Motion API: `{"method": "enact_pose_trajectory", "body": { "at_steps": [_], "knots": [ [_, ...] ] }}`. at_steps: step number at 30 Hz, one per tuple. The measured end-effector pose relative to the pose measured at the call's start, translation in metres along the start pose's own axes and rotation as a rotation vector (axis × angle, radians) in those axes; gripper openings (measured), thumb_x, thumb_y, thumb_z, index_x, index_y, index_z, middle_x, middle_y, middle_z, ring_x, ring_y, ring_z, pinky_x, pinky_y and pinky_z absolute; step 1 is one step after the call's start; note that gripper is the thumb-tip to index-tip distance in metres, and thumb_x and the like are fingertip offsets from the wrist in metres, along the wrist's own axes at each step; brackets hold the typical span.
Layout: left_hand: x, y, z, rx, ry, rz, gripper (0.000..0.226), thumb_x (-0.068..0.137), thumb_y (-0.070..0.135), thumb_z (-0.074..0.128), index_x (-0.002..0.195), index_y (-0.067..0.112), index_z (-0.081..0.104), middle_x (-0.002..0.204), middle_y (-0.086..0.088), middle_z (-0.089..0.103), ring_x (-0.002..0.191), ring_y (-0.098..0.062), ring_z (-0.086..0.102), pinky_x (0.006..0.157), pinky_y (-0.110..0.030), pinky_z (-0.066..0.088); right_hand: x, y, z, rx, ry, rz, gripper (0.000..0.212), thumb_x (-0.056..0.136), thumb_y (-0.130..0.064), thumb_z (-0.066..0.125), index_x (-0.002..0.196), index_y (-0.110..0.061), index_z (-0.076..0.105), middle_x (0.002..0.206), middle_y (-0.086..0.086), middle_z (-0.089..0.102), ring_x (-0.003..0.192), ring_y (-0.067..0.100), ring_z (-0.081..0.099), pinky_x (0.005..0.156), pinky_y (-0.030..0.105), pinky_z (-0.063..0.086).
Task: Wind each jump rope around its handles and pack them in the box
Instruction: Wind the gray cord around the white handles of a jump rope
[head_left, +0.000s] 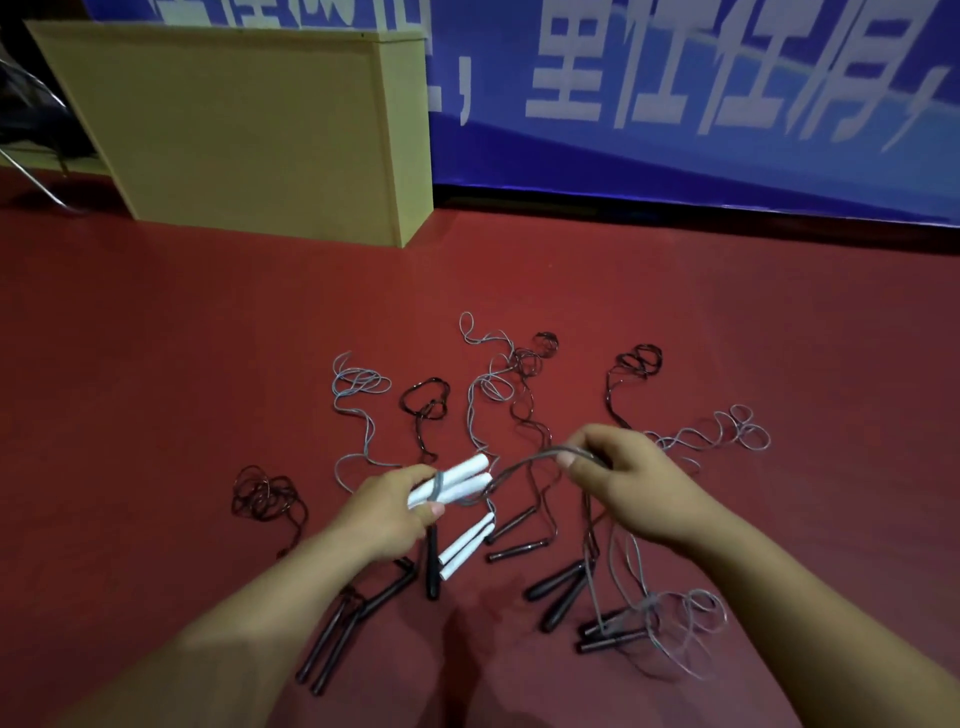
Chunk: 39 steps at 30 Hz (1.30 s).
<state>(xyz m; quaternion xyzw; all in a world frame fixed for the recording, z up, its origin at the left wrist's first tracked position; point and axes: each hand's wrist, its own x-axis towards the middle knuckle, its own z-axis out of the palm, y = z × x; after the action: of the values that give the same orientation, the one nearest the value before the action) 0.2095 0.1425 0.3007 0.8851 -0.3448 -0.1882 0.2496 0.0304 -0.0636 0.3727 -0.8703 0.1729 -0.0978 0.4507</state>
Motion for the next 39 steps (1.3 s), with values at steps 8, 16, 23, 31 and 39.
{"method": "enact_pose_trajectory", "body": {
  "at_steps": [8,16,23,31,39],
  "knots": [
    [-0.015,0.05,0.03,0.257,-0.378,0.202,0.023,0.084,0.043,0.071,0.09,0.024,0.062,0.082,0.0,0.063,0.079,-0.022,0.059,0.068,-0.032,0.044,0.007,0.01,0.003,-0.136,0.216,-0.069,0.011,0.092,-0.023,0.063,0.083,-0.017,0.065,0.069,-0.007,0.059,0.066,0.009,0.052,0.061,0.022,0.039],
    [-0.046,0.088,0.02,-0.252,-0.76,0.344,0.02,0.094,0.015,0.064,0.107,0.006,0.053,0.084,-0.002,0.071,0.062,-0.006,0.056,0.057,-0.019,0.042,0.011,0.046,-0.008,-0.194,0.271,0.089,0.009,0.087,-0.026,0.07,0.091,-0.019,0.073,0.075,-0.011,0.063,0.07,0.005,0.056,0.067,0.019,0.038],
    [-0.043,0.087,-0.004,-0.581,-0.569,0.391,0.025,0.096,0.015,0.061,0.118,0.006,0.053,0.084,-0.006,0.07,0.072,-0.017,0.054,0.06,-0.022,0.041,0.013,0.055,-0.004,-0.032,0.203,0.121,0.013,0.083,-0.022,0.069,0.094,-0.026,0.062,0.065,0.003,0.059,0.061,0.017,0.052,0.06,0.033,0.044],
    [-0.025,0.069,-0.008,-0.828,-0.192,0.135,0.01,0.1,0.009,0.053,0.108,0.014,0.057,0.075,-0.005,0.063,0.071,-0.019,0.069,0.058,-0.023,0.049,0.013,0.042,0.012,-0.051,-0.083,0.137,0.014,0.093,-0.022,0.064,0.079,-0.02,0.063,0.064,-0.003,0.061,0.048,0.006,0.051,0.054,0.024,0.044],
    [-0.011,0.041,-0.017,-0.794,0.054,-0.061,0.014,0.099,0.01,0.054,0.109,0.016,0.061,0.071,-0.003,0.058,0.056,-0.017,0.06,0.056,-0.025,0.047,0.008,0.027,0.021,0.029,-0.18,0.126,0.02,0.094,-0.029,0.059,0.112,-0.039,0.063,0.073,-0.002,0.052,0.063,0.012,0.046,0.064,0.029,0.042]
  ]
}}
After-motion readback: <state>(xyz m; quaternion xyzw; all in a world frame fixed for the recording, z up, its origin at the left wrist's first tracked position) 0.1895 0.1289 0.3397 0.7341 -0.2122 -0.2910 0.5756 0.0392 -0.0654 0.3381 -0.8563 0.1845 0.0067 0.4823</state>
